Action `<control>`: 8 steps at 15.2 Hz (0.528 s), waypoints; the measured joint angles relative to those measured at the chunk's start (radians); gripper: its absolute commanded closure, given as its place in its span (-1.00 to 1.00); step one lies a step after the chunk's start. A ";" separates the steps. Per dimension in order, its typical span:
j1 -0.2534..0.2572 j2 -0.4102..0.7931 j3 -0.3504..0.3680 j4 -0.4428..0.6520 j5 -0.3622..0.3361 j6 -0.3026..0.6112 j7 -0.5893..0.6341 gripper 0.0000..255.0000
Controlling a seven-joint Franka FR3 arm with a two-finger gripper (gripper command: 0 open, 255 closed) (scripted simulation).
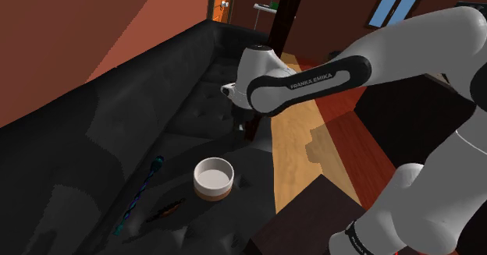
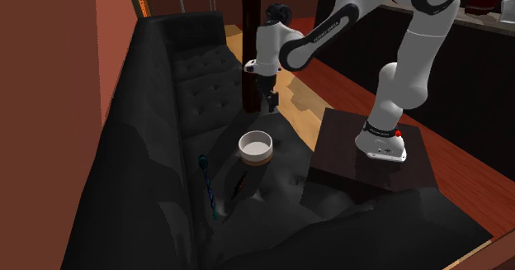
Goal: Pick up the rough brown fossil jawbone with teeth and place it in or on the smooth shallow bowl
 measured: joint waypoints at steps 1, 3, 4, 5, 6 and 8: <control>0.006 0.033 0.006 0.016 -0.002 0.014 -0.012 -1.00; 0.018 0.092 0.018 0.042 -0.006 0.042 -0.037 -1.00; 0.024 0.128 0.024 0.058 -0.009 0.059 -0.049 -1.00; 0.031 0.158 0.031 0.079 -0.013 0.066 -0.059 -1.00; 0.038 0.195 0.038 0.107 -0.018 0.072 -0.068 -1.00; 0.050 0.250 0.050 0.128 -0.026 0.100 -0.092 -1.00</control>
